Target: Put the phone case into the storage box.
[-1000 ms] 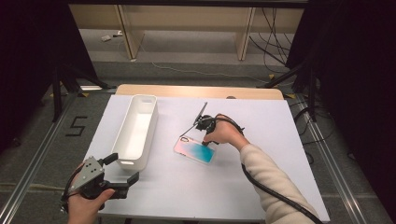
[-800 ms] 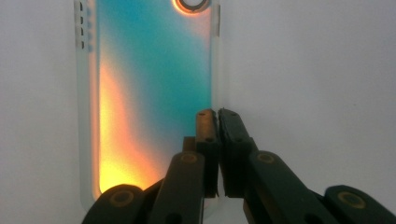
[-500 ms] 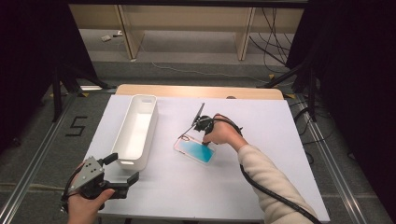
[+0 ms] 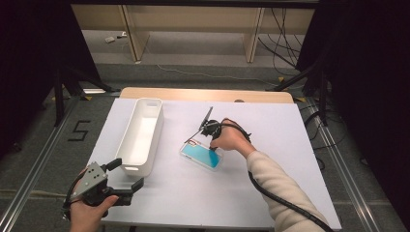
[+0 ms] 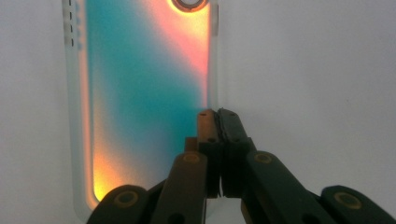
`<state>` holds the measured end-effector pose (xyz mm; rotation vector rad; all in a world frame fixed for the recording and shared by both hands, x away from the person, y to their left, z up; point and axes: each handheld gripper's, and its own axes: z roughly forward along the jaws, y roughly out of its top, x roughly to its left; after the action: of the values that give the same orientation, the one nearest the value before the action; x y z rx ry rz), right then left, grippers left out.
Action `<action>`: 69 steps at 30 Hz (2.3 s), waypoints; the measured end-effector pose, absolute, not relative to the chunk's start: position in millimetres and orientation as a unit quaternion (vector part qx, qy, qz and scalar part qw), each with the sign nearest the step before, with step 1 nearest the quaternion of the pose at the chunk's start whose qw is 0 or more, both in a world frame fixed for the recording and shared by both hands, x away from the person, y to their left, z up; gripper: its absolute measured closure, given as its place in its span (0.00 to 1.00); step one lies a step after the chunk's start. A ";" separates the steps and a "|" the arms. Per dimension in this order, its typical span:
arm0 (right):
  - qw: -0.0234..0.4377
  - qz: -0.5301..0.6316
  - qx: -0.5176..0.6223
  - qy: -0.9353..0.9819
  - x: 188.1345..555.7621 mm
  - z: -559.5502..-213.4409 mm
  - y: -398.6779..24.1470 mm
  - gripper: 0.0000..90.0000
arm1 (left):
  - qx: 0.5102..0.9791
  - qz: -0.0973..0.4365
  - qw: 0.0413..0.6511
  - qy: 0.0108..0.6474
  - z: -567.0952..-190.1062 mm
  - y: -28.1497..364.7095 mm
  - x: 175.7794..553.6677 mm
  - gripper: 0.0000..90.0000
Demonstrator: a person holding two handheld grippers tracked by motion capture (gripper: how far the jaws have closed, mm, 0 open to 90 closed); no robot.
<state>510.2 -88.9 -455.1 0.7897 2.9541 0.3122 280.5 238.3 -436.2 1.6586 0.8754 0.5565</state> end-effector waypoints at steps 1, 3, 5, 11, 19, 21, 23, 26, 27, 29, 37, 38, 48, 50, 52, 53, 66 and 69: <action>0.035 0.106 0.256 0.960 510.4 -455.5 -89.7 0.99 | 0.703 0.236 0.560 0.370 -436.5 238.3 280.8 0.00; 0.033 0.110 0.267 0.957 508.3 -455.1 -89.6 1.00 | 0.702 0.235 0.560 0.371 -436.5 238.2 280.8 0.00; 0.032 0.111 0.278 0.954 505.8 -453.8 -89.9 1.00 | 0.702 0.236 0.560 0.371 -436.4 238.2 280.8 0.00; 0.042 0.142 0.289 0.946 503.1 -453.7 -98.3 1.00 | 0.704 0.236 0.557 0.373 -436.1 237.6 280.6 0.00; 0.065 0.183 0.307 0.932 496.8 -449.5 -105.2 1.00 | 0.702 0.237 0.557 0.374 -436.2 237.0 280.7 0.00; 0.071 0.194 0.315 0.926 493.6 -447.5 -107.4 1.00 | 0.704 0.237 0.556 0.374 -436.2 237.2 280.7 0.00; 0.079 0.206 0.319 0.921 491.2 -445.9 -109.3 1.00 | 0.703 0.237 0.556 0.374 -436.1 237.2 280.7 0.00; 0.086 0.223 0.325 0.915 488.3 -443.4 -111.9 1.00 | 0.704 0.237 0.556 0.373 -436.2 237.0 280.7 0.00; 0.088 0.227 0.324 0.914 487.7 -442.9 -112.6 1.00 | 0.704 0.237 0.556 0.373 -436.2 237.0 280.7 0.00; 0.090 0.236 0.331 0.909 485.7 -441.1 -114.3 1.00 | 0.704 0.237 0.556 0.373 -436.2 236.9 280.8 0.00; 0.109 0.279 0.350 0.888 478.4 -436.6 -121.0 1.00 | 0.704 0.236 0.556 0.373 -436.3 236.4 280.9 0.00; 0.111 0.285 0.347 0.887 477.7 -435.8 -122.3 1.00 | 0.704 0.236 0.556 0.373 -436.2 236.5 280.9 0.00; 0.143 0.330 0.355 0.863 464.9 -429.3 -127.1 0.99 | 0.705 0.236 0.555 0.374 -436.3 236.2 281.1 0.00; 0.158 0.347 0.359 0.852 462.7 -429.8 -126.9 0.99 | 0.705 0.236 0.555 0.374 -436.4 236.0 281.1 0.00; 0.163 0.354 0.355 0.850 460.9 -428.1 -128.7 0.99 | 0.705 0.237 0.554 0.374 -436.4 236.0 281.2 0.00; 0.164 0.353 0.359 0.848 459.9 -426.5 -129.5 0.99 | 0.705 0.237 0.554 0.374 -436.4 236.0 281.2 0.00; 0.189 0.395 0.360 0.824 447.0 -421.0 -138.9 0.99 | 0.700 0.239 0.560 0.375 -434.2 232.7 281.2 0.00; 0.196 0.411 0.368 0.811 440.6 -417.3 -142.7 0.99 | 0.696 0.237 0.565 0.374 -431.6 229.2 282.1 0.00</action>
<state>440.6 -142.7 -417.3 1.0298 2.2714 1.1508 282.1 229.2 -431.6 1.6374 0.8791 0.5571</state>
